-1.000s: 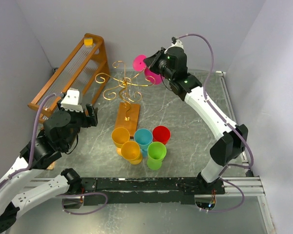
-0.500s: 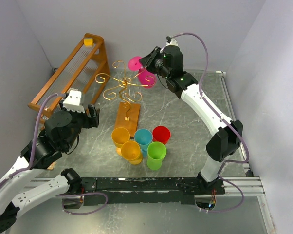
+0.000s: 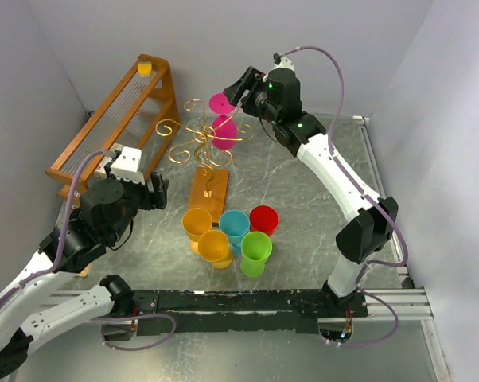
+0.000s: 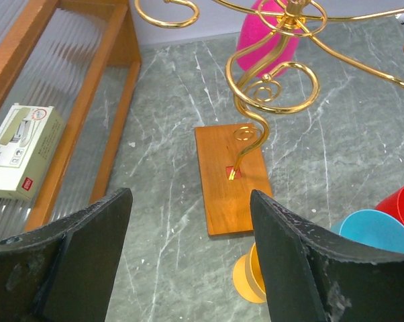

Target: Place the wine glass upside down on the wine glass rack

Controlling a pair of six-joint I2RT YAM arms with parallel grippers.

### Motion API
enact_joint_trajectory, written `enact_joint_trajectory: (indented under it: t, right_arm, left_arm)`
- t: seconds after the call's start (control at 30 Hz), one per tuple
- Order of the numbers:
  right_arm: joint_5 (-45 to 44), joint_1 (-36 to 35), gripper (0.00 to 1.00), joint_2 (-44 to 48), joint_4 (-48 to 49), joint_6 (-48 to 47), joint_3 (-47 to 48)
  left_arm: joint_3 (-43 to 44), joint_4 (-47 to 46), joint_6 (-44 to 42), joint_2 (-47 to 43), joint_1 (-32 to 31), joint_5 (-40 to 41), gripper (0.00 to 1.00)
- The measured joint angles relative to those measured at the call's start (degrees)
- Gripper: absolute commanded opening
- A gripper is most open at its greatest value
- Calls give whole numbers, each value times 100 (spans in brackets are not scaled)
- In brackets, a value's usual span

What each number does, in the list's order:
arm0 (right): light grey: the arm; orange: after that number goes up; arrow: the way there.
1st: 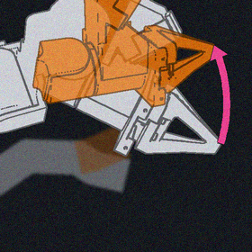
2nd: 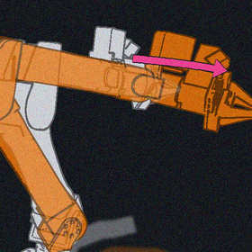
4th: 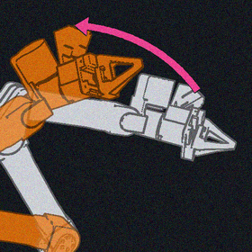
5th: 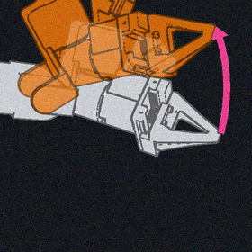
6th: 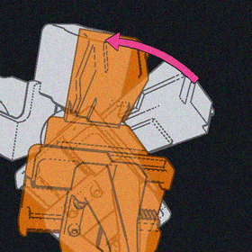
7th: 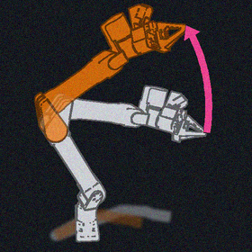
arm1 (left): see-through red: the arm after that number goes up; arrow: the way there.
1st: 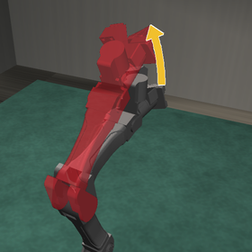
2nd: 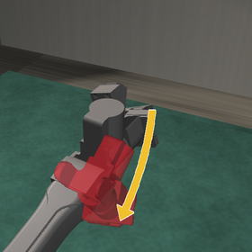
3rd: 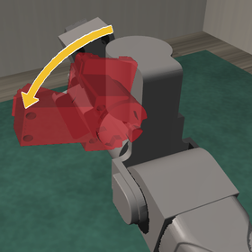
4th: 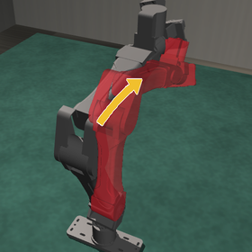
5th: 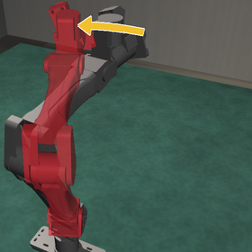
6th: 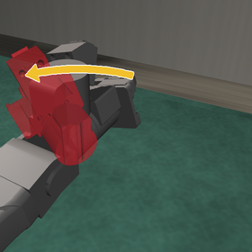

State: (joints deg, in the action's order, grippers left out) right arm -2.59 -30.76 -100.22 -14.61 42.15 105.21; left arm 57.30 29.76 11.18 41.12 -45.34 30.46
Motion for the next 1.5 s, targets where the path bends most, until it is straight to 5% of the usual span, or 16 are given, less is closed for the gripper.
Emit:
enact_joint_trajectory:
  t: [0.27,0.67,1.23,1.5]
  right_arm:
    - [-166,7,67,284,-284,-286,-184]
    - [-881,55,67,2977,-1349,-861,-2142]
    - [-260,55,56,3375,-3174,-981,-4494]
    - [157,55,55,3967,-3373,-949,-4583]
  left_arm:
    - [2,11,188,146,0,-398,84]
    - [-254,26,730,-341,0,-841,85]
    - [-675,-116,1226,-518,0,-1082,82]
    - [-713,-125,1493,-581,0,-1270,83]
